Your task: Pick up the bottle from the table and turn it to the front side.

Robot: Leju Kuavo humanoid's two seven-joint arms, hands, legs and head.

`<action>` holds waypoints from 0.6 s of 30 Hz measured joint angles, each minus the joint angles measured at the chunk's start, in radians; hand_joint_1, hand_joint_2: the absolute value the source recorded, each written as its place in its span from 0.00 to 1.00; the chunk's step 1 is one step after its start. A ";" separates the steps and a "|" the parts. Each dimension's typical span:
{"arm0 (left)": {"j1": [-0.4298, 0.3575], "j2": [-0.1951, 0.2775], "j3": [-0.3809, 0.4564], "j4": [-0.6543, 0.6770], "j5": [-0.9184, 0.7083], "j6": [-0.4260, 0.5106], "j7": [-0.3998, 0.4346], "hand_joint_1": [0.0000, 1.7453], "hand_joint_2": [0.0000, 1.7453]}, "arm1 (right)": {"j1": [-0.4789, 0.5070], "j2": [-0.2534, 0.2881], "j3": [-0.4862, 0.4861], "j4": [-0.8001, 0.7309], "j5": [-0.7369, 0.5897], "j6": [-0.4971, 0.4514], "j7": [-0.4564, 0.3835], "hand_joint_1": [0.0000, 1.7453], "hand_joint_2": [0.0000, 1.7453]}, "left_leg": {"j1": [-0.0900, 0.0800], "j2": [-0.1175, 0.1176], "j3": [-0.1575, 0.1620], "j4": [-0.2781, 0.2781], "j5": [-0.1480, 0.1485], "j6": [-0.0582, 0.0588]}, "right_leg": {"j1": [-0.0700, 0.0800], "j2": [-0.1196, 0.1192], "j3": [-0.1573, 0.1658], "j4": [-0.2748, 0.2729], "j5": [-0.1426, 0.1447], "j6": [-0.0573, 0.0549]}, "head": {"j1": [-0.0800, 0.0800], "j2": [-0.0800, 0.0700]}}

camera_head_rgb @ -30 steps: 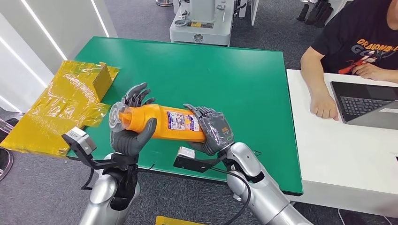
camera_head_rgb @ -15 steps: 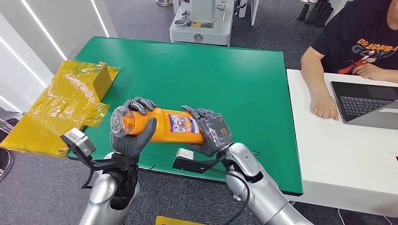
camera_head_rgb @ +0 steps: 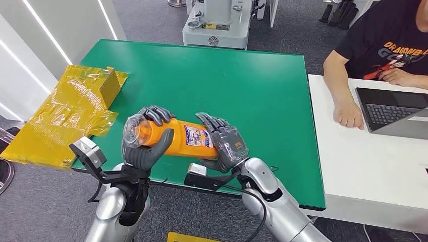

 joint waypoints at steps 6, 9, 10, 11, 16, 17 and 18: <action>0.000 -0.002 0.000 -0.004 -0.001 -0.001 0.000 1.00 1.00 | 0.015 -0.003 0.000 -0.025 -0.006 -0.004 0.001 0.00 1.00 | 0.000 0.000 0.000 0.000 0.000 0.000 | 0.000 0.000 0.000 0.000 0.000 0.000 | 0.000 0.000; 0.000 -0.002 0.000 -0.004 -0.001 -0.001 0.000 1.00 1.00 | 0.027 -0.005 0.000 -0.043 -0.020 -0.012 -0.007 0.00 1.00 | 0.000 0.000 0.000 0.000 0.000 0.000 | 0.000 0.000 0.000 0.000 0.000 0.000 | 0.000 0.000; 0.000 -0.002 0.000 -0.004 -0.002 -0.001 0.000 1.00 1.00 | 0.033 -0.006 0.000 -0.051 -0.026 -0.017 -0.011 0.00 1.00 | 0.000 0.000 0.000 0.000 0.000 0.000 | 0.000 0.000 0.000 0.000 0.000 0.000 | 0.000 0.000; 0.000 -0.002 0.000 -0.004 -0.002 -0.001 0.000 1.00 1.00 | 0.038 -0.006 0.000 -0.060 -0.033 -0.022 -0.014 0.00 1.00 | 0.000 0.000 0.000 0.000 0.000 0.000 | 0.000 0.000 0.000 0.000 0.000 0.000 | 0.000 0.000; -0.001 -0.002 0.000 -0.004 -0.016 0.015 -0.001 1.00 1.00 | 0.077 -0.010 -0.009 -0.121 -0.119 -0.031 -0.034 0.00 1.00 | 0.000 0.000 0.000 0.000 0.000 0.000 | 0.000 0.000 0.000 0.000 0.000 0.000 | 0.000 0.000; -0.002 -0.002 0.001 -0.004 -0.020 0.018 -0.003 1.00 1.00 | 0.089 -0.011 -0.013 -0.138 -0.152 -0.025 -0.043 0.00 1.00 | 0.000 0.000 0.000 0.000 0.000 0.000 | 0.000 0.000 0.000 0.000 0.000 0.000 | 0.000 0.000; -0.003 -0.001 0.001 -0.004 -0.025 0.022 -0.005 1.00 1.00 | 0.102 -0.012 -0.019 -0.158 -0.189 -0.019 -0.053 0.00 1.00 | 0.000 0.000 0.000 0.000 0.000 0.000 | 0.000 0.000 0.000 0.000 0.000 0.000 | 0.000 0.000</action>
